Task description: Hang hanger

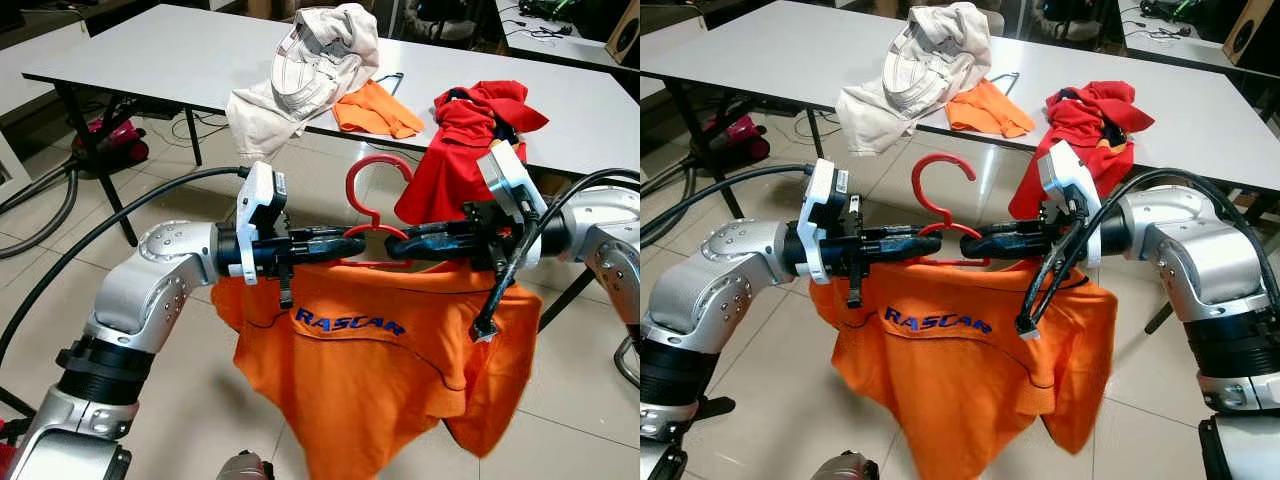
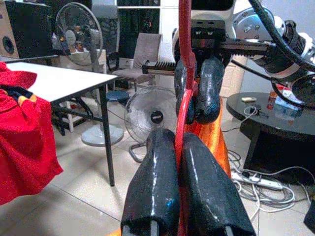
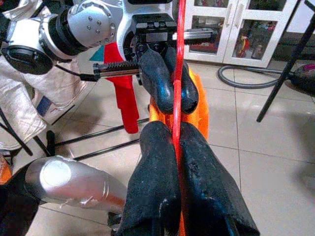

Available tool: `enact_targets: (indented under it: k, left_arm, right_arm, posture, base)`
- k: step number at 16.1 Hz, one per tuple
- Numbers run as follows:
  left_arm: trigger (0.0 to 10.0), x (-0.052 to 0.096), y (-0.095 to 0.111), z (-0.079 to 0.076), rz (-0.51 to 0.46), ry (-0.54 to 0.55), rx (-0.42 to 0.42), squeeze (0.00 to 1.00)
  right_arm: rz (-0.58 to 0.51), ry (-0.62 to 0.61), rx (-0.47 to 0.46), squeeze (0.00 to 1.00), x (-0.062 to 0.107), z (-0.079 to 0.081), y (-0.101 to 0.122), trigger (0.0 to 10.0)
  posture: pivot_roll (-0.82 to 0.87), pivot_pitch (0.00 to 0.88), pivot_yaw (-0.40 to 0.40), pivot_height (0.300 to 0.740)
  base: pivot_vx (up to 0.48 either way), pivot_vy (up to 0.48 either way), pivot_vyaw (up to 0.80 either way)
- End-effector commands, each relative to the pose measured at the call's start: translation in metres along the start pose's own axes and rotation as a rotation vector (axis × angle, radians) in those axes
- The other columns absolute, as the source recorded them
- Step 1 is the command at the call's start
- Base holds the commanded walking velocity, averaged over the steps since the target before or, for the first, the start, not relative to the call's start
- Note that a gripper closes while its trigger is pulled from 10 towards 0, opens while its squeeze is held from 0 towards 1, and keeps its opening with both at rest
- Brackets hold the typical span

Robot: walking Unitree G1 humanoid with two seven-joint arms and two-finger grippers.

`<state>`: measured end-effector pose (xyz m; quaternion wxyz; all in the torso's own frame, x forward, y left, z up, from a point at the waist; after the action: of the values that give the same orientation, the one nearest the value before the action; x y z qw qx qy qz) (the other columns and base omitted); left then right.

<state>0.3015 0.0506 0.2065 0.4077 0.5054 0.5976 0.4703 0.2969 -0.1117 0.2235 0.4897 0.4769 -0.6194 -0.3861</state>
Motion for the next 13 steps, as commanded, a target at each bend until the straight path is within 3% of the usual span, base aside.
enact_targets:
  k: [1, 4, 5, 7, 8, 9, 10, 13]
  left_arm:
    - [0.0, -0.004, 0.006, -0.002, -0.043, -0.007, 0.000, 0.00]
    - [0.0, -0.003, 0.008, 0.000, -0.054, 0.007, -0.003, 0.00]
    - [0.0, 0.000, 0.011, 0.001, -0.068, 0.019, -0.006, 0.00]
    - [0.0, 0.000, 0.011, 0.001, -0.070, 0.021, -0.007, 0.00]
    - [0.0, 0.004, 0.012, 0.002, -0.070, 0.032, -0.010, 0.00]
    - [0.0, 0.006, 0.012, 0.003, -0.067, 0.038, -0.011, 0.00]
    - [0.0, 0.014, 0.007, 0.003, -0.048, 0.053, -0.007, 0.00]
    - [0.0, 0.027, -0.002, 0.008, -0.020, 0.104, -0.001, 0.00]
  right_arm:
    - [-0.065, 0.038, 0.088, 0.00, -0.005, 0.000, 0.024, 10.0]
    - [-0.069, 0.033, 0.079, 0.00, -0.004, -0.002, 0.024, 10.0]
    - [-0.079, 0.012, 0.058, 0.89, -0.003, -0.005, 0.026, 10.0]
    - [-0.081, 0.009, 0.057, 0.89, -0.003, -0.006, 0.026, 10.0]
    - [-0.097, -0.017, 0.049, 1.00, -0.001, -0.010, 0.028, 10.0]
    - [-0.104, -0.032, 0.046, 1.00, 0.000, -0.013, 0.029, 10.0]
    - [-0.142, -0.105, 0.066, 1.00, 0.015, -0.024, 0.039, 10.0]
    - [-0.189, -0.146, 0.074, 1.00, 0.037, -0.026, 0.053, 10.0]
  posture:
    - [0.01, 0.010, -0.023, 0.740]
    - [0.00, 0.010, -0.025, 0.740]
    - [0.00, 0.013, -0.024, 0.740]
    - [0.00, 0.013, -0.024, 0.740]
    - [0.00, 0.013, -0.022, 0.740]
    - [0.00, 0.013, -0.022, 0.740]
    - [0.01, 0.010, -0.017, 0.740]
    - [0.01, 0.008, -0.008, 0.740]
  base:
    - [0.000, 0.000, 0.00]
    - [0.000, 0.000, 0.00]
    - [0.000, 0.000, 0.00]
    - [0.000, 0.000, 0.00]
    - [0.000, 0.000, 0.00]
    - [0.000, 0.000, 0.00]
    - [0.000, 0.000, 0.00]
    - [0.000, 0.000, 0.00]
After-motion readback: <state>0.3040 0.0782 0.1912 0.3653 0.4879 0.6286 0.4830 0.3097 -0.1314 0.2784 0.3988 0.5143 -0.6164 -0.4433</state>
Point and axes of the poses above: a point about 5 cm out from each wrist's last joint towards the gripper, its own x axis pointing back from the gripper into the wrist, its own y axis along the axis of the wrist's last joint, z = x × y, the point moved 6 cm from there along -x, pointing out of the wrist towards the gripper, and after that the axes turned 13 degrees about x, right-handed, at the moved point
